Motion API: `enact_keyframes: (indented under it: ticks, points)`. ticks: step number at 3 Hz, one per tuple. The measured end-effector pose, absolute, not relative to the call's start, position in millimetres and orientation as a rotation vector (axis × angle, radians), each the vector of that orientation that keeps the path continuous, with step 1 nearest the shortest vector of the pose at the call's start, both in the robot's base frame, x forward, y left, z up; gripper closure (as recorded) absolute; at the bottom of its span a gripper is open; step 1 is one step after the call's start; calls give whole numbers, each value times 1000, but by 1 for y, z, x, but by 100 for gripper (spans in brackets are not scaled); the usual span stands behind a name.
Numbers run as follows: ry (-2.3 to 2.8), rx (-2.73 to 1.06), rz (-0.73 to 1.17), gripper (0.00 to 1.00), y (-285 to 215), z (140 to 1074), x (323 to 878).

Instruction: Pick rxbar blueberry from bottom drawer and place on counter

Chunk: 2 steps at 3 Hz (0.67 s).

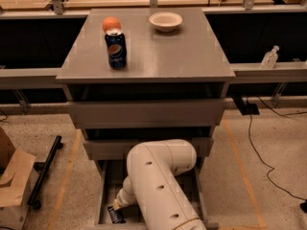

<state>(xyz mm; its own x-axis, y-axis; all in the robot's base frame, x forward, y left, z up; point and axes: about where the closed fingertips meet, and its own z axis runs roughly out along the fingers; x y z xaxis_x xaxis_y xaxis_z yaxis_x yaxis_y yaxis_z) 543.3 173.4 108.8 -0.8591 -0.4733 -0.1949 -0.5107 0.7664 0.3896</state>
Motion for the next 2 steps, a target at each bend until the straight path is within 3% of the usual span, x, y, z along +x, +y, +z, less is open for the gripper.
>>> enact_keyframes:
  ticks: [2]
  points:
    - [2872, -802, 671, 41, 173, 109, 543]
